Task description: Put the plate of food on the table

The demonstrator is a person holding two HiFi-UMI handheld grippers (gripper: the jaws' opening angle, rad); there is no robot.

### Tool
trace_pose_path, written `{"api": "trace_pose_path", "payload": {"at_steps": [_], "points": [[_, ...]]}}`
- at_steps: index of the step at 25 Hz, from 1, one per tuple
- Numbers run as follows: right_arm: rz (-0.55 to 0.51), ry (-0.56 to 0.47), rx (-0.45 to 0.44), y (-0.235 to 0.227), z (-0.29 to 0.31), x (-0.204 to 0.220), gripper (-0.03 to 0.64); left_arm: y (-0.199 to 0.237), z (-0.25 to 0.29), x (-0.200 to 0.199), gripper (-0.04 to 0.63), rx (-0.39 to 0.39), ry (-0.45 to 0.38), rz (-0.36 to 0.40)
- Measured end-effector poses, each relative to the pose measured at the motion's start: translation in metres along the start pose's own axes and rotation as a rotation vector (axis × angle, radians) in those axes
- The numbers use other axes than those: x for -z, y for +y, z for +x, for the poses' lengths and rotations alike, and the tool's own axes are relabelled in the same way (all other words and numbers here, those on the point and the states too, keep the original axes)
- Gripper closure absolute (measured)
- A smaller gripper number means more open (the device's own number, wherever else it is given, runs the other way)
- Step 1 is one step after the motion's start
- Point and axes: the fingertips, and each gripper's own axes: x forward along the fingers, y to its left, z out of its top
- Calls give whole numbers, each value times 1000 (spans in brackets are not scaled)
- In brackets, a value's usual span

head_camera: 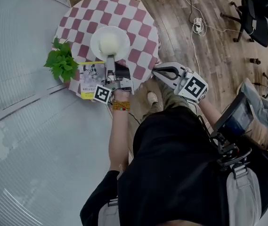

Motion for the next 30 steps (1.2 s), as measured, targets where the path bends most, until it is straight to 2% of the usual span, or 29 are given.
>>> {"api": "trace_pose_path", "payload": {"at_steps": [9,12,14,16,18,20,22,30], "points": [[97,58,80,-59,-13,31,604,101,77,-15,581,-119,-44,-17],[129,91,106,-72,-19,40,604,143,93,-28,581,-195,-65,-11],[142,101,105,-81,-17,46,604,172,99,-46,581,-265,-73,33],[149,110,103,-91,-17,49,604,199,106,-67,581,-329,-112,63],[158,116,111,-101,-17,49,604,223,110,-89,581,-371,-197,30],[173,121,123,-109,-17,51,604,242,113,-111,581,-388,-277,-2],[186,122,132,-117,-16,54,604,258,117,-128,581,-404,-321,-13],[223,134,123,-133,-18,71,604,301,134,-163,581,-455,-375,-59]]}}
